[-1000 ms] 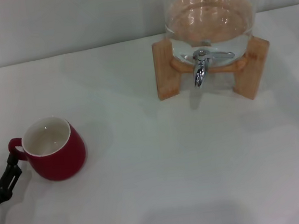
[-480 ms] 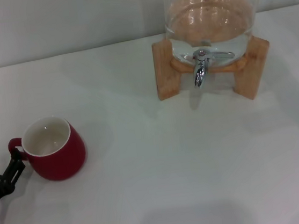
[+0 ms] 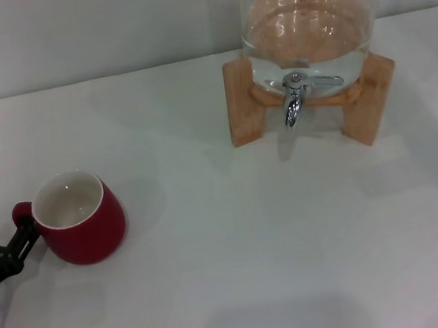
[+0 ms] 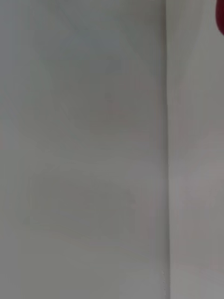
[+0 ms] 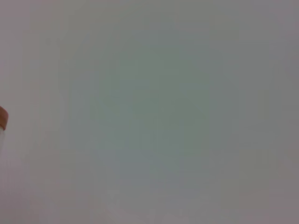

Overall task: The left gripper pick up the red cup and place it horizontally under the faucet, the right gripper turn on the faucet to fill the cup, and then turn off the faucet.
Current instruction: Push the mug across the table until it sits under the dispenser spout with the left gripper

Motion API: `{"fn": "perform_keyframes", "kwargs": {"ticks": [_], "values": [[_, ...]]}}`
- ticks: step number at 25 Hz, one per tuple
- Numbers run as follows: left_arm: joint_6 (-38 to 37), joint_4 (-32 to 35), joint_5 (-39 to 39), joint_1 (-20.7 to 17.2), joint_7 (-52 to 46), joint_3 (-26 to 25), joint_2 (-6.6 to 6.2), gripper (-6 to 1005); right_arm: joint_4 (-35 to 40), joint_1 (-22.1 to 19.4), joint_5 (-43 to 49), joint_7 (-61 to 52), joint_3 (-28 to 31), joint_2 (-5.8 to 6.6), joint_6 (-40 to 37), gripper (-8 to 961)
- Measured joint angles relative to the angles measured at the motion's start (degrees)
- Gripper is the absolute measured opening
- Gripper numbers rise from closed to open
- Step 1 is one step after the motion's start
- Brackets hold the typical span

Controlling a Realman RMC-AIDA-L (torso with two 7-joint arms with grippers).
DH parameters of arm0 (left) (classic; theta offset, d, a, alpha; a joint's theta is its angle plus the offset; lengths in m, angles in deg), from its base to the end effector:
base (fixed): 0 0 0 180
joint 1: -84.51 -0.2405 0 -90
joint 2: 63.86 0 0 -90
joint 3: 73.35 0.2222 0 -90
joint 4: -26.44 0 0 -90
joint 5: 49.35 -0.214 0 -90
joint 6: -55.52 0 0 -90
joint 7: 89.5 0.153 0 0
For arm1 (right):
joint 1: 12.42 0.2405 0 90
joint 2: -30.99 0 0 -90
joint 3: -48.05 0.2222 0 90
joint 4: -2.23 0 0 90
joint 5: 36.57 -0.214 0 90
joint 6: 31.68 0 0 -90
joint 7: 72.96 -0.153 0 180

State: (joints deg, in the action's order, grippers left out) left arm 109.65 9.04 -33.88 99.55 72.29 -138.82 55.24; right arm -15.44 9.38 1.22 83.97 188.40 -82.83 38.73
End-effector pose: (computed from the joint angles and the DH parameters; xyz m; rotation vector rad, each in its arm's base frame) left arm -0.3241 0.2943 -0.0391 -1.7953 -0.7453 -0.6059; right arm 0.3375 0.3382 0.1442 -1.3695 0.3319 0.7080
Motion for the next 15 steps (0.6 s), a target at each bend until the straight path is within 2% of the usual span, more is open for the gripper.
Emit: {"fn": "perform_keyframes", "kwargs": {"ticks": [13,15], "values": [[-2.4,0.0,-0.5,2.0,0.0,0.2,-0.10,845,0.0,0.0,0.0,0.0,0.0,-0.01,0.0,673],[-2.5,0.0,-1.2,2.1,0.0,0.1,-0.06,702,0.0,0.1,0.0,0.0,0.0,0.03,0.0,673]]}}
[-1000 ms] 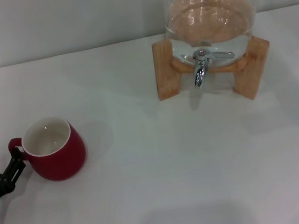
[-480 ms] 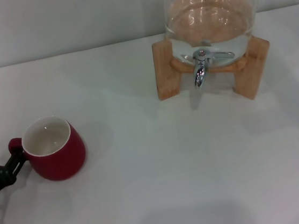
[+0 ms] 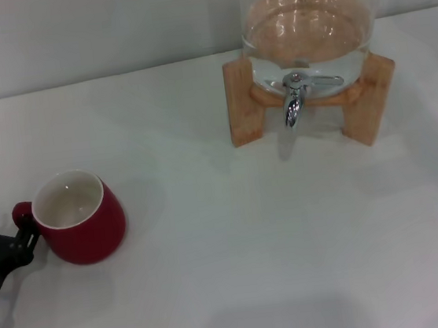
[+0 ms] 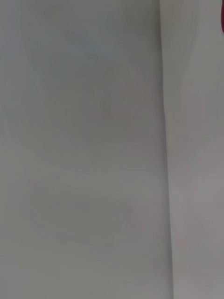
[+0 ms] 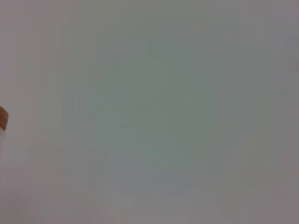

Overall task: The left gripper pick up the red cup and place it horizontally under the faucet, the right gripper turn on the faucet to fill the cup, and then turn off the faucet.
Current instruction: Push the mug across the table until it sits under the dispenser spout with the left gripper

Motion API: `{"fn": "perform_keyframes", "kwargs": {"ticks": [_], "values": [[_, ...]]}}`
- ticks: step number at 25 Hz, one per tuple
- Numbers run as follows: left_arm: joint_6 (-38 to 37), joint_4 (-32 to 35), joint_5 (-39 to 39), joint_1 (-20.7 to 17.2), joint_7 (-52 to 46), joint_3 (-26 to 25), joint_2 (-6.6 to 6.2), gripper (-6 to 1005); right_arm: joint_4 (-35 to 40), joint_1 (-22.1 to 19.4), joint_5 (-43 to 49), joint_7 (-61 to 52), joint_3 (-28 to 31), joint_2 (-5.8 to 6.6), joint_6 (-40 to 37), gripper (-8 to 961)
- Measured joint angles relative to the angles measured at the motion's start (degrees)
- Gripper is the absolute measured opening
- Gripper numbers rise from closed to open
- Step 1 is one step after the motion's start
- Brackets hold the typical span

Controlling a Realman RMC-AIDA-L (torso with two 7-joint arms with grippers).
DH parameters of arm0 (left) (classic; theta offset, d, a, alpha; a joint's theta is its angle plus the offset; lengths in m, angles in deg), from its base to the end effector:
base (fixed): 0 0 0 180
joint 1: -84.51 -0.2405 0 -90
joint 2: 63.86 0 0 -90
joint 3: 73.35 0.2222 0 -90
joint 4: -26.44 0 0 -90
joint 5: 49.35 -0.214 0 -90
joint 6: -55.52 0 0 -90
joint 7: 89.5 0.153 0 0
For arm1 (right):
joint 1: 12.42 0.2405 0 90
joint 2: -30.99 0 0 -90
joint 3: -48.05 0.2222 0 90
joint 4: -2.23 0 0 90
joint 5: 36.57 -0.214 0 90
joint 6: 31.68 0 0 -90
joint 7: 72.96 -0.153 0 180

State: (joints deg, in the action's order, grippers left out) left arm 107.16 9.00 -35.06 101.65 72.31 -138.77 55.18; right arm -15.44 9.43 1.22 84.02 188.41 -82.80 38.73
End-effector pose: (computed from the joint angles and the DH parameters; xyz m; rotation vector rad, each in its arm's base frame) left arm -0.3178 0.3046 -0.0440 -1.8380 -0.7308 -0.5819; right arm 0.3372 0.3385 0.1445 -1.3696 0.3303 0.7076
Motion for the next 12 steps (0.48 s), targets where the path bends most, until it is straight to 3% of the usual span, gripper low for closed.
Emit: {"fn": "perform_keyframes", "kwargs": {"ticks": [1,12], "values": [[0.0,-0.1,-0.1,0.1,0.0,0.0,0.00,630,0.0,0.0,0.0,0.0,0.0,0.04,0.0,673],[-0.1,-0.5,-0.3,0.4,0.0,-0.1,0.10,387,0.0,0.1,0.0,0.0,0.0,0.27,-0.1,673]]}}
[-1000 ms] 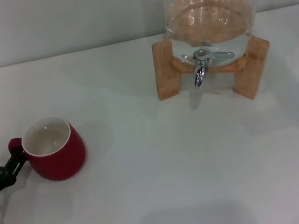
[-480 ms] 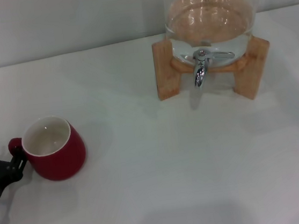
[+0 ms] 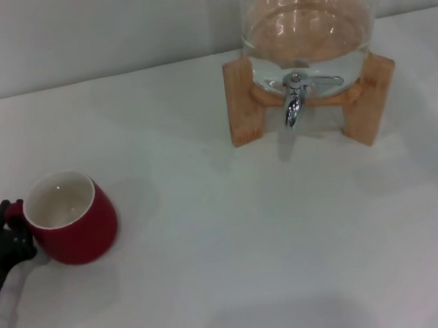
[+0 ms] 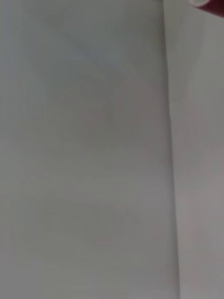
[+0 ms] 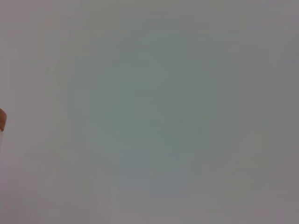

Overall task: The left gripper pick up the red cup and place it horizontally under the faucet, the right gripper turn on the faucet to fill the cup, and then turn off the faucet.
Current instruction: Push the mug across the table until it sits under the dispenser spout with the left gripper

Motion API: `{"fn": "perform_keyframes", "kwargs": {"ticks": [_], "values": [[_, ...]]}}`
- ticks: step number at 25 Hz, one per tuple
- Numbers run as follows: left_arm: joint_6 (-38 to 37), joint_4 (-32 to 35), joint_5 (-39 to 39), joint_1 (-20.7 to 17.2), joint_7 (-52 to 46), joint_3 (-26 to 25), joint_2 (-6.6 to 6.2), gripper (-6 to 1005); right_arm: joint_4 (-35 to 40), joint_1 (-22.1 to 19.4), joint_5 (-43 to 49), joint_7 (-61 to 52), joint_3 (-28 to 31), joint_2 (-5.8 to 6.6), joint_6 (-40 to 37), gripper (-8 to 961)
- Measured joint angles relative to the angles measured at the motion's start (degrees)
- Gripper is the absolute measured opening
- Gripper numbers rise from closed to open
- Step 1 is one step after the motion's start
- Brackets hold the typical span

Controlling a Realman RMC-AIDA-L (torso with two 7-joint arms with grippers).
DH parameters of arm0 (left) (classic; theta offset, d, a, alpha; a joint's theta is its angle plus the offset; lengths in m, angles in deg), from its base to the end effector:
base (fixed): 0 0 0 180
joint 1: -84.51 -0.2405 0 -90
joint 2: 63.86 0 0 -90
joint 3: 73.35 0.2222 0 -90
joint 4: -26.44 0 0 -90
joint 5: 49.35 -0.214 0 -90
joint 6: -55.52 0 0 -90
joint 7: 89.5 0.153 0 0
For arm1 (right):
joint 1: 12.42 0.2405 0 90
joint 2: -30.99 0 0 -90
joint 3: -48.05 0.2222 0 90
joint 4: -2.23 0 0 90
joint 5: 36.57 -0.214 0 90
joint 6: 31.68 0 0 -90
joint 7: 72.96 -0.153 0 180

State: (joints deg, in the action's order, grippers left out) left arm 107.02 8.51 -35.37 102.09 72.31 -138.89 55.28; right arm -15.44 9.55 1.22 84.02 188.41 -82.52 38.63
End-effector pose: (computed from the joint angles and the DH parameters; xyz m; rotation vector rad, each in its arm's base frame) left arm -0.3127 0.3081 -0.0450 -1.8449 -0.7205 -0.5942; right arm 0.3372 0.3394 0.1466 -1.3698 0.3260 0.7051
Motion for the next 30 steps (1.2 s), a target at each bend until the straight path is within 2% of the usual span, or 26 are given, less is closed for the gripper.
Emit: {"fn": "perform_keyframes", "kwargs": {"ticks": [5,11,30], "values": [[0.0,0.0,0.0,0.3,0.0,0.1,0.12,183,0.0,0.0,0.0,0.0,0.0,0.06,0.0,673],[0.3,0.0,0.0,0.2,0.0,-0.1,0.21,139,0.0,-0.1,0.0,0.0,0.0,0.05,0.0,673],[2.4,-1.8,0.4,0.5,-0.2,-0.1,0.30,135,0.0,0.2,0.2,0.0,-0.2,0.04,0.1,673]]}}
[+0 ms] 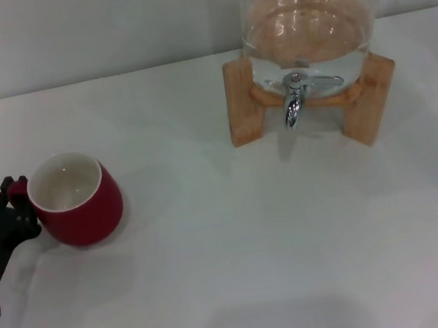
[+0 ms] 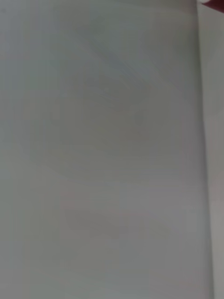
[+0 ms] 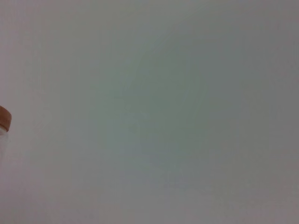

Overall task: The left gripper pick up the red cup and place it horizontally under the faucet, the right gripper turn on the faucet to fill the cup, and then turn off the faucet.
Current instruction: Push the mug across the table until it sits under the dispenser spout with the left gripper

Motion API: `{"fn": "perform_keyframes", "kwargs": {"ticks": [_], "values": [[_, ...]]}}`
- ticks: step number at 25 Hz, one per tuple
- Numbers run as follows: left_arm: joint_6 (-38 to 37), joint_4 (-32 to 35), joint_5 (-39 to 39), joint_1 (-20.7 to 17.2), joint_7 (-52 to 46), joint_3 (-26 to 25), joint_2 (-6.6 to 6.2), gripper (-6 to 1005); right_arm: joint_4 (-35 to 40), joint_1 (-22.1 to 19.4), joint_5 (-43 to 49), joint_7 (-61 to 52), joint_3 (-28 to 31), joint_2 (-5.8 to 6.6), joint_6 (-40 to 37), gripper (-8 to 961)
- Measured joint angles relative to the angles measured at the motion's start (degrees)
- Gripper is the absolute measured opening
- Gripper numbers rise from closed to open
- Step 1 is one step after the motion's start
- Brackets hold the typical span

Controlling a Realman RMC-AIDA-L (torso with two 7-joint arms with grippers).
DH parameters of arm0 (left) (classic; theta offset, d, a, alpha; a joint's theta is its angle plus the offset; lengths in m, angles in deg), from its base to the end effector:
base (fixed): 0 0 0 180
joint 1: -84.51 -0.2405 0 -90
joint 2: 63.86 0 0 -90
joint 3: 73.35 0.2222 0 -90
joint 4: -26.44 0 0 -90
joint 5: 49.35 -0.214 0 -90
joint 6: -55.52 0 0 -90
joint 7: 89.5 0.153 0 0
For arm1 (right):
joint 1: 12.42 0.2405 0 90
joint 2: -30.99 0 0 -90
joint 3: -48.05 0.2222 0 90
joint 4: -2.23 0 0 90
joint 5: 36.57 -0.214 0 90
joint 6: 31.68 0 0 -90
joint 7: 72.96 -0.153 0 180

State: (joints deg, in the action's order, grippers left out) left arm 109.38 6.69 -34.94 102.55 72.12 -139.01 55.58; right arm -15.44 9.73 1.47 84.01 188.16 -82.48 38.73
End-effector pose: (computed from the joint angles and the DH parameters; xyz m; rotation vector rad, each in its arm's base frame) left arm -0.2945 0.3157 -0.0425 -1.8331 -0.6818 -0.6834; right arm 0.3353 0.3407 0.1456 -1.3792 0.3201 0.7074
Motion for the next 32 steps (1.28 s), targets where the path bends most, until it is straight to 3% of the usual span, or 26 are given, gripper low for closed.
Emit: {"fn": "perform_keyframes", "kwargs": {"ticks": [9,15,28,32], "values": [[-0.4,-1.4,-0.3,3.5,-1.4,1.0,0.09,136,0.0,0.3,0.1,0.0,0.0,-0.19,0.0,673],[-3.4,-2.9,-0.4,7.3,-3.9,5.1,0.07,136,0.0,0.5,0.2,0.0,-0.1,-0.32,0.0,673],[-19.9,-12.5,-0.4,12.4,-5.4,11.1,0.03,136,0.0,0.8,0.2,0.0,-0.5,-0.57,0.5,674],[-21.8,-13.5,-0.4,13.1,-5.4,12.7,0.07,136,0.0,0.9,0.2,0.0,-0.9,-0.65,0.7,674]]}}
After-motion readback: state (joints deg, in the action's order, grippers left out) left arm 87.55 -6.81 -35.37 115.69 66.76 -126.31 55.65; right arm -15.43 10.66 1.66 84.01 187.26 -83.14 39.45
